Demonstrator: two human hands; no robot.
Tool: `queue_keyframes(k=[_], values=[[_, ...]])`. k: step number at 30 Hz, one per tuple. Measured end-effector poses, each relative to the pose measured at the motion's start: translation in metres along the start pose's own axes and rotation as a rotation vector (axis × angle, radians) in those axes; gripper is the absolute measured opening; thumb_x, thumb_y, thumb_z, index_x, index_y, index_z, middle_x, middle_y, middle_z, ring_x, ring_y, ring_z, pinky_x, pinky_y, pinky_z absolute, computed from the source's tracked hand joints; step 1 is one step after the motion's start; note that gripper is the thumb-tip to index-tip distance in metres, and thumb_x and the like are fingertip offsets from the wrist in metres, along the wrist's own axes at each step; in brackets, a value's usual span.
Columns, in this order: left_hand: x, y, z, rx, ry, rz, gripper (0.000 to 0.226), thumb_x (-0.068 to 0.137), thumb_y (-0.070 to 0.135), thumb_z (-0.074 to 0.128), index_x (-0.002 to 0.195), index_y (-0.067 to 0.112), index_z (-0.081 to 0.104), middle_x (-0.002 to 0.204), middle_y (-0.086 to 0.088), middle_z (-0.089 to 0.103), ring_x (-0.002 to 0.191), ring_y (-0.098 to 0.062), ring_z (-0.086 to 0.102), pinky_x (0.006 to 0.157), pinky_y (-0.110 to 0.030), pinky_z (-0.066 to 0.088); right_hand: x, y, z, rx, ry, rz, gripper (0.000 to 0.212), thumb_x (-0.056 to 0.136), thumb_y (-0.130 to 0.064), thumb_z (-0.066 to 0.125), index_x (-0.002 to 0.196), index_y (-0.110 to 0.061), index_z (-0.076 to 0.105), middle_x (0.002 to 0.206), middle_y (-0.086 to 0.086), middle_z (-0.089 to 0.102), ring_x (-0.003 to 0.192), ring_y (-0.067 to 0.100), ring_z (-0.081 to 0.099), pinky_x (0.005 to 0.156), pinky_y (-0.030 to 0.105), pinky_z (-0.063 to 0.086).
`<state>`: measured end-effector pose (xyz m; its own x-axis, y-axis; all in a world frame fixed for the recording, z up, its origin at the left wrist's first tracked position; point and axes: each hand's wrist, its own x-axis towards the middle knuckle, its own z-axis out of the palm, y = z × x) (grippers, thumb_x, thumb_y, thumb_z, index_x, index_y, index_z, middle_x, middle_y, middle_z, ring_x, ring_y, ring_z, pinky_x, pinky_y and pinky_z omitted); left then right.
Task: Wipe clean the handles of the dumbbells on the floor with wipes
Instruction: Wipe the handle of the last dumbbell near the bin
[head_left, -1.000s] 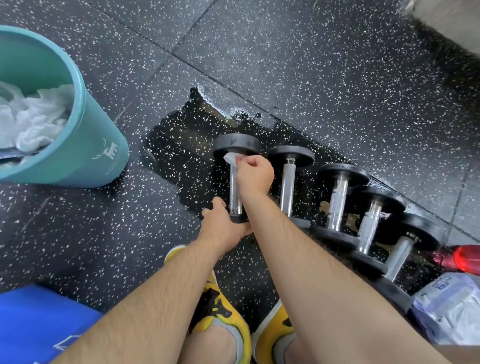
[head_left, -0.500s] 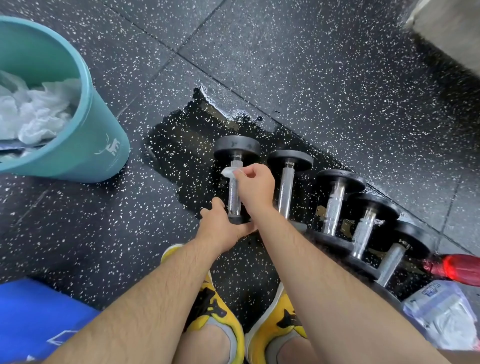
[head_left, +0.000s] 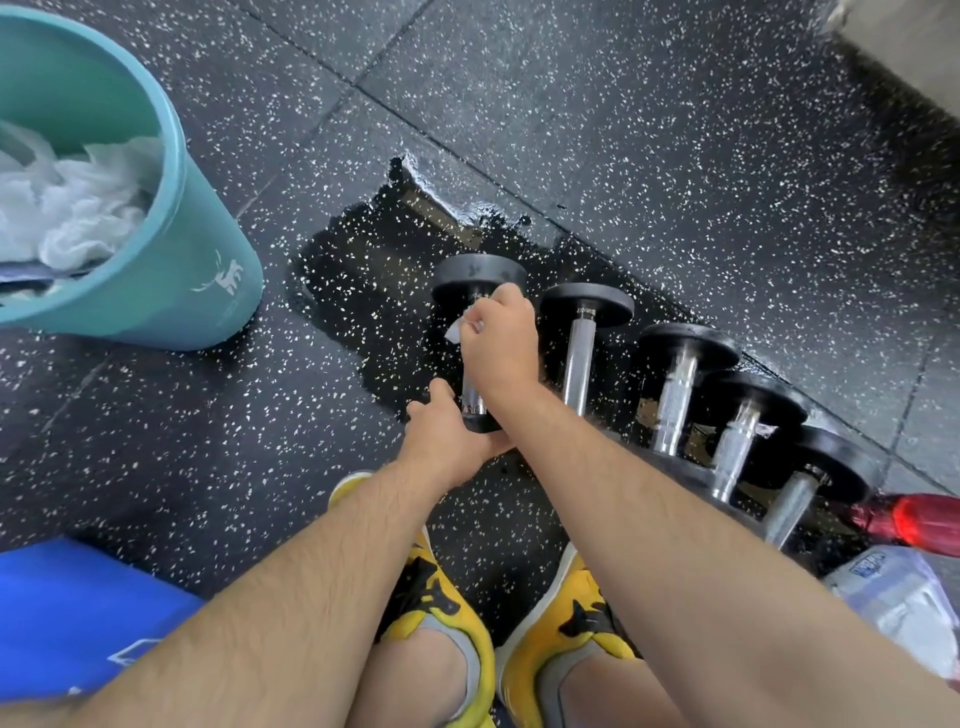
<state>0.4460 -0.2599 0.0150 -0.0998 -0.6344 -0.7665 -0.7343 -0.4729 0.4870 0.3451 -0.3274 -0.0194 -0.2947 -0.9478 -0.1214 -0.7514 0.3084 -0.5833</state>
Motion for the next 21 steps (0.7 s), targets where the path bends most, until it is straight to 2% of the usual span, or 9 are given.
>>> queue_keyframes(k=[4,6,9,11,16,18,21], values=[[0.000,-0.001,0.000,0.031,0.012,-0.007,0.082,0.074,0.051,0.084,0.130,0.020,0.032,0.125,-0.010,0.036,0.102,-0.029,0.054,0.081,-0.042,0.049,-0.018,0.006,0.008,0.182,0.026,0.213,0.014,0.089,-0.021,0.062,0.078,-0.016,0.068,0.100,-0.004,0.047,0.092,0.022,0.054,0.080,0.041,0.052],[0.001,-0.002,0.000,0.024,0.006,-0.015,0.083,0.074,0.051,0.084,0.131,0.020,0.032,0.124,-0.009,0.036,0.101,-0.029,0.055,0.080,-0.041,0.049,-0.018,0.003,0.005,0.161,0.005,0.182,0.015,0.089,-0.019,0.062,0.074,-0.017,0.064,0.098,-0.003,0.048,0.090,0.022,0.055,0.078,0.039,0.051],[0.001,-0.001,0.000,0.001,0.003,0.000,0.084,0.072,0.055,0.085,0.129,0.024,0.032,0.122,-0.006,0.036,0.097,-0.022,0.052,0.075,-0.038,0.046,-0.007,-0.001,-0.001,0.051,-0.016,0.087,0.013,0.091,-0.019,0.062,0.087,-0.012,0.072,0.101,0.000,0.052,0.097,0.023,0.053,0.079,0.039,0.049],[0.001,-0.001,0.001,-0.007,0.000,0.005,0.084,0.071,0.055,0.085,0.130,0.025,0.033,0.122,-0.006,0.035,0.097,-0.021,0.051,0.075,-0.037,0.044,-0.002,-0.001,0.000,0.014,-0.015,0.072,0.014,0.093,-0.020,0.063,0.091,-0.011,0.072,0.102,0.001,0.052,0.095,0.023,0.054,0.080,0.042,0.051],[0.002,-0.004,0.002,-0.003,-0.002,-0.013,0.082,0.071,0.050,0.084,0.132,0.027,0.033,0.127,-0.010,0.040,0.102,-0.027,0.055,0.087,-0.046,0.054,-0.020,0.000,0.000,-0.072,-0.098,0.069,0.017,0.094,-0.016,0.058,0.084,-0.006,0.067,0.098,0.003,0.047,0.083,0.024,0.055,0.073,0.043,0.053],[0.002,-0.002,0.001,-0.026,-0.004,0.001,0.081,0.070,0.052,0.085,0.128,0.028,0.034,0.126,-0.009,0.039,0.100,-0.023,0.054,0.083,-0.041,0.050,-0.016,0.002,-0.003,-0.010,-0.099,0.071,0.017,0.093,-0.018,0.061,0.080,-0.008,0.065,0.098,0.001,0.046,0.084,0.021,0.054,0.075,0.038,0.052],[0.001,-0.002,0.002,-0.064,-0.001,0.020,0.077,0.068,0.056,0.086,0.118,0.030,0.034,0.120,-0.004,0.037,0.097,-0.019,0.052,0.076,-0.037,0.046,-0.006,0.002,-0.008,0.169,-0.023,0.136,0.018,0.091,-0.021,0.069,0.078,-0.010,0.064,0.097,-0.005,0.048,0.080,0.009,0.052,0.072,0.024,0.041]])
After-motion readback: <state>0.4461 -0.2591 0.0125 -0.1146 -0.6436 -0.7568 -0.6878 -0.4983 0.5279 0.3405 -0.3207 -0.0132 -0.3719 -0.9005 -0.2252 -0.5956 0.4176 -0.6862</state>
